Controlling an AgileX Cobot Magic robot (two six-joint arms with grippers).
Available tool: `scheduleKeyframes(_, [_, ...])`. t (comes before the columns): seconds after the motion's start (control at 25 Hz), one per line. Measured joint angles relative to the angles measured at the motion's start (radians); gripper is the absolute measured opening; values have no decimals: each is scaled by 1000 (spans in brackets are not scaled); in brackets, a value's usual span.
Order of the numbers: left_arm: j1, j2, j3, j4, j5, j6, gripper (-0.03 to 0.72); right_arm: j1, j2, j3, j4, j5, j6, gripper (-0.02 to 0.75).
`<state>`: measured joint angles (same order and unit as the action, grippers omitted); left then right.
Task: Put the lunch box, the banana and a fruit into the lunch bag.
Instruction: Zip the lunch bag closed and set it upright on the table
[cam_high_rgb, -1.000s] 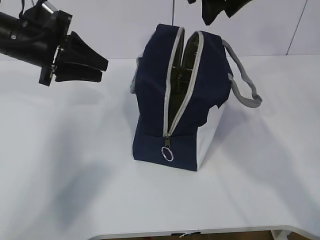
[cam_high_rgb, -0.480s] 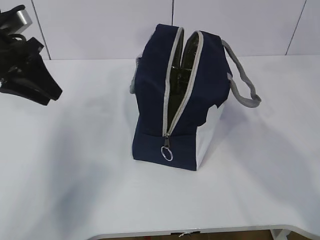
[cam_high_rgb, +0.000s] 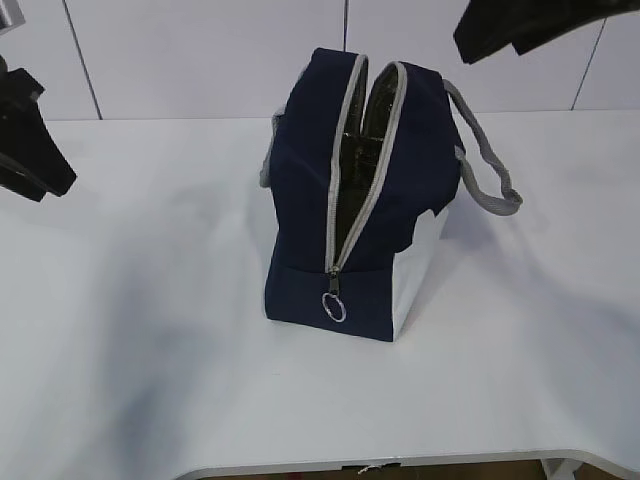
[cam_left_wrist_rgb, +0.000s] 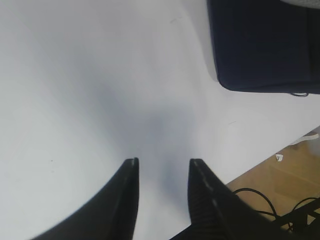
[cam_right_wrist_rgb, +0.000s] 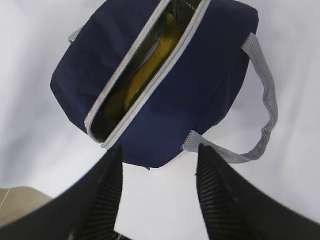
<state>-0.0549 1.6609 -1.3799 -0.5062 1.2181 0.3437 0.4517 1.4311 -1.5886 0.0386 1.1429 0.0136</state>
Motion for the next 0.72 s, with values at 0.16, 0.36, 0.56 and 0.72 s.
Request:
scheduleKeyframes(0.16, [0,0,0,0,0,-2,239,0,-129,235,2,-198,-22,402])
scheduleKeyframes(0.36, [0,0,0,0,1,-2,239,0,-219,495,3,-419,-37,402])
scheduleKeyframes(0.56, [0,0,0,0,2,-2,239,0,-204,560,-39,-518,-38,402])
scheduleKeyframes(0.72, [0,0,0,0,2,-2,239,0,-170,585,-46,-643,-95,402])
